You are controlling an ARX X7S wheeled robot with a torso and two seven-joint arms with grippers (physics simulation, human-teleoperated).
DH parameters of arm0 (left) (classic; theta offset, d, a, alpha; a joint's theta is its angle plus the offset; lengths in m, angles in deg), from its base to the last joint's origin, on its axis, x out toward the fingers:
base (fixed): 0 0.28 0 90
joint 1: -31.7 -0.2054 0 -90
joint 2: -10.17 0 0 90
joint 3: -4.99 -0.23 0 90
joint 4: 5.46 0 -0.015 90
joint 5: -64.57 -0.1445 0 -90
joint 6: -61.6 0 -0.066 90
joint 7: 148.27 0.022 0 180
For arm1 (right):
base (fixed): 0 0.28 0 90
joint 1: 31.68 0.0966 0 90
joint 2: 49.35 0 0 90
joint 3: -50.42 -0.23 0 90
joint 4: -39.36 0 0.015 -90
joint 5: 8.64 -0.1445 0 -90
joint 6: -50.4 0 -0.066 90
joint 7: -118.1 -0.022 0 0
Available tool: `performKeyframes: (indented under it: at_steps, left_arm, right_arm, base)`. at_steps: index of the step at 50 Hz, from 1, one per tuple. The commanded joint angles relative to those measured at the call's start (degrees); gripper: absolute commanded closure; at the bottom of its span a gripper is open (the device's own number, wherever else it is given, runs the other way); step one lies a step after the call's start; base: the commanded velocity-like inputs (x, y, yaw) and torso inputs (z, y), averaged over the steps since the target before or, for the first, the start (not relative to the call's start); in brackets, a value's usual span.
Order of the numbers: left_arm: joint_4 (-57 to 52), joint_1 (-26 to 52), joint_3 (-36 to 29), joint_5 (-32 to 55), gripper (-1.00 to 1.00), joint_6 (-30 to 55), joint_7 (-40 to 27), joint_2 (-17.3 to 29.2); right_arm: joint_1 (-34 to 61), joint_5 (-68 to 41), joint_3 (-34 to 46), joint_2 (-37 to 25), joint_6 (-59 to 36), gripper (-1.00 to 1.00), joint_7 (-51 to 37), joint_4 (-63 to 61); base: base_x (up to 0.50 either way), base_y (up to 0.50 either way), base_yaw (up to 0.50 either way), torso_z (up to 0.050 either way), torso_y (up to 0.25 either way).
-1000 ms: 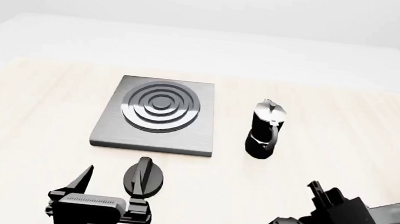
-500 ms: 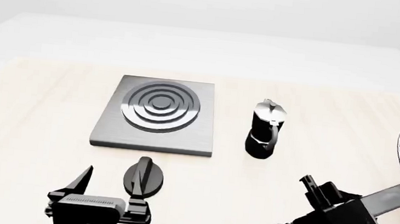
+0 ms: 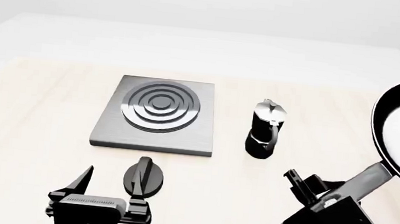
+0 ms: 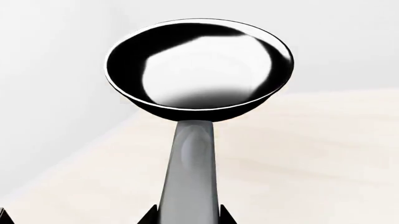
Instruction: Put the frying pan on the stove.
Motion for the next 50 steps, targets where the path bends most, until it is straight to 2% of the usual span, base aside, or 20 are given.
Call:
performKeyframes:
  at_steps: [1, 38, 50]
  left_arm:
    - [-0.04, 0.27, -0.26, -0.05, -1.00, 0.19, -0.20, 0.12]
    - [0.46, 0.24, -0.77, 0.06, -1.00, -0.59, -0.66, 0.38]
    - [0.57, 0.10, -0.80, 0.14, -1.00, -1.02, -0.87, 0.46]
  right_arm:
    - [0.86, 1.18, 2.25, -1.37, -0.40, 1.00, 2.92, -2.53]
    - [1.04, 2.26, 9.10, -3.39, -0.34, 1.00, 9.00, -4.13]
    - [0.47, 2.11, 11.62, -4.82, 5.24, 1.00, 14.43, -3.78]
  base:
    - [0.00, 0.00, 0.00, 0.000, 0.000]
    - [0.00, 0.00, 0.00, 0.000, 0.002]
    - [0.00, 0.00, 0.00, 0.001, 0.002]
